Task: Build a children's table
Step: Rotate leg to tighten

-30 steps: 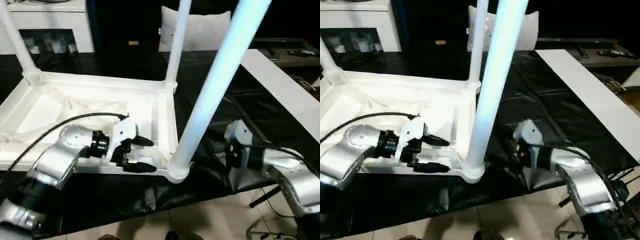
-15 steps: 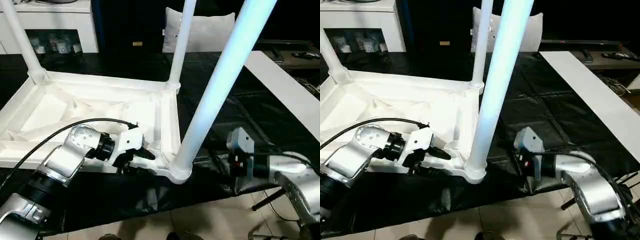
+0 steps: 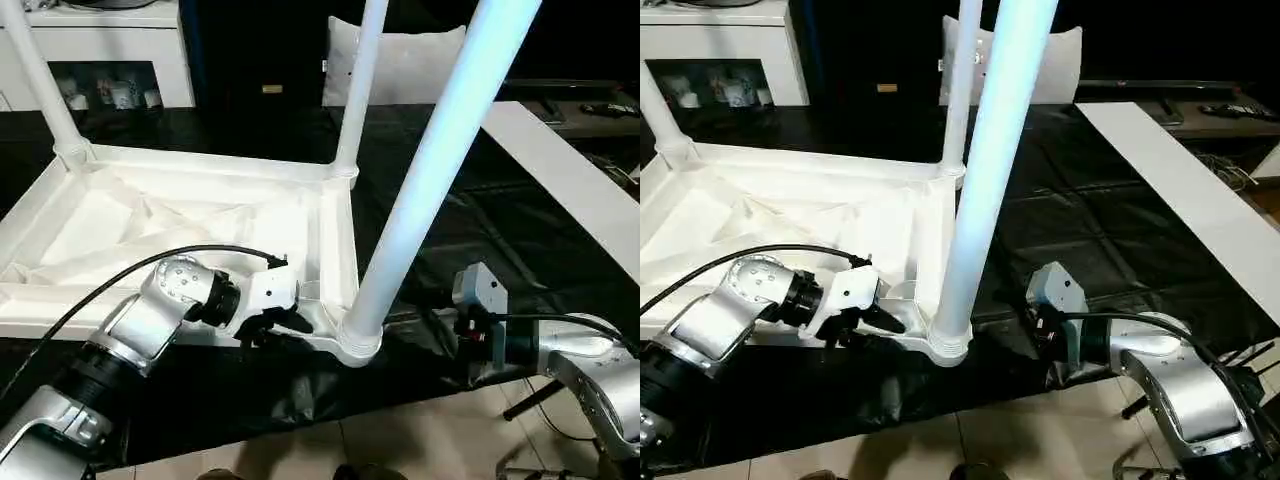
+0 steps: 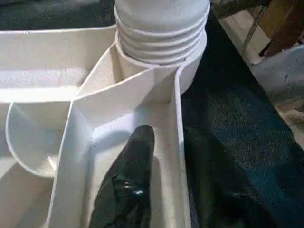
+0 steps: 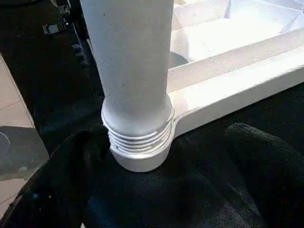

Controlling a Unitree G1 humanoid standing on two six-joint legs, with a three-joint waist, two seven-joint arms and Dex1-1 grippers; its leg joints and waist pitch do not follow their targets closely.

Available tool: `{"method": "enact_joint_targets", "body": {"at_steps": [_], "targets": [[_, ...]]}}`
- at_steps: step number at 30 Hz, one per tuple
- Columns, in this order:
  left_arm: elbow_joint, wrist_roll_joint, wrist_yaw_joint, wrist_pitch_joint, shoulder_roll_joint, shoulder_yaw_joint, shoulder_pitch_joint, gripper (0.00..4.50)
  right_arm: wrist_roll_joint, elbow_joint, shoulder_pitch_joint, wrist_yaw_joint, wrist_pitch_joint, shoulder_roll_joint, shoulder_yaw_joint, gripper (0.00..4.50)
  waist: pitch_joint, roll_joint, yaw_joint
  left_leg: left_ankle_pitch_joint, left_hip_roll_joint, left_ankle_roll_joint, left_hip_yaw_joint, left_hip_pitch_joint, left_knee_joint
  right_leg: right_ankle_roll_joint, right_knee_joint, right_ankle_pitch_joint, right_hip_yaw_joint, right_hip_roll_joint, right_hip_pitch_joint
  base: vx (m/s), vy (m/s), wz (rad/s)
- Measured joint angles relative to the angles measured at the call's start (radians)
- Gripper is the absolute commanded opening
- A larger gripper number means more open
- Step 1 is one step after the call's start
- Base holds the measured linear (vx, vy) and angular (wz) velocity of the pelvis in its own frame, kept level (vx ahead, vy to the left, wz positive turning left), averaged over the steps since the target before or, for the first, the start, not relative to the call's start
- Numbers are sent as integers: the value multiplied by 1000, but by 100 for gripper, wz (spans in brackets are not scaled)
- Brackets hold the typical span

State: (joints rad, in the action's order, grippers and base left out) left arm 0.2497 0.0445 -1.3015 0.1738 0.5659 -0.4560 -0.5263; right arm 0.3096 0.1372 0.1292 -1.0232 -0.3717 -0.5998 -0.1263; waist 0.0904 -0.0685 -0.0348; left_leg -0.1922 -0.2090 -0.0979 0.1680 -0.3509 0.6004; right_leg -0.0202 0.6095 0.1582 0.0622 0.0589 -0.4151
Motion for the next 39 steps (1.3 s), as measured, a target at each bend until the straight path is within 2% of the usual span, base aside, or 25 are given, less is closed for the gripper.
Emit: {"method": "enact_joint_targets", "body": {"at_steps": [9,15,21,28,35,39], "targets": [[6,-1,-19,-21,16,0,0,61,0,0,1,11,0,11,-1,450,0,0,-1,0,0,0,0,0,0,0,0,0,0,0,0,0,0,0],[21,-1,-27,-35,17,4,0,9,12,0,9,1,0,19,-2,450,0,0,-1,0,0,0,0,0,0,0,0,0,0,0,0,0,0,0],[53,2,-43,-74,17,18,-1,9,23,-49,65,-30,19,73,-33,450,-1,2,1,0,0,0,-1,0,1,0,0,0,2,0,1,0,0,0],[48,8,-105,-90,19,15,-1,0,46,-183,160,-140,74,109,-67,390,-2,3,-9,2,0,3,-2,0,1,-2,1,-1,2,1,0,0,0,0],[75,3,-133,-128,15,6,-16,0,45,-231,201,-232,94,108,-105,336,-2,3,-26,2,0,3,-1,0,1,-5,1,-2,2,1,0,0,0,0],[92,-1,-143,-140,10,5,-25,0,45,-262,227,-281,97,107,-126,309,-2,3,-28,2,0,3,-1,0,1,-2,1,-1,2,2,0,0,0,0]]}}
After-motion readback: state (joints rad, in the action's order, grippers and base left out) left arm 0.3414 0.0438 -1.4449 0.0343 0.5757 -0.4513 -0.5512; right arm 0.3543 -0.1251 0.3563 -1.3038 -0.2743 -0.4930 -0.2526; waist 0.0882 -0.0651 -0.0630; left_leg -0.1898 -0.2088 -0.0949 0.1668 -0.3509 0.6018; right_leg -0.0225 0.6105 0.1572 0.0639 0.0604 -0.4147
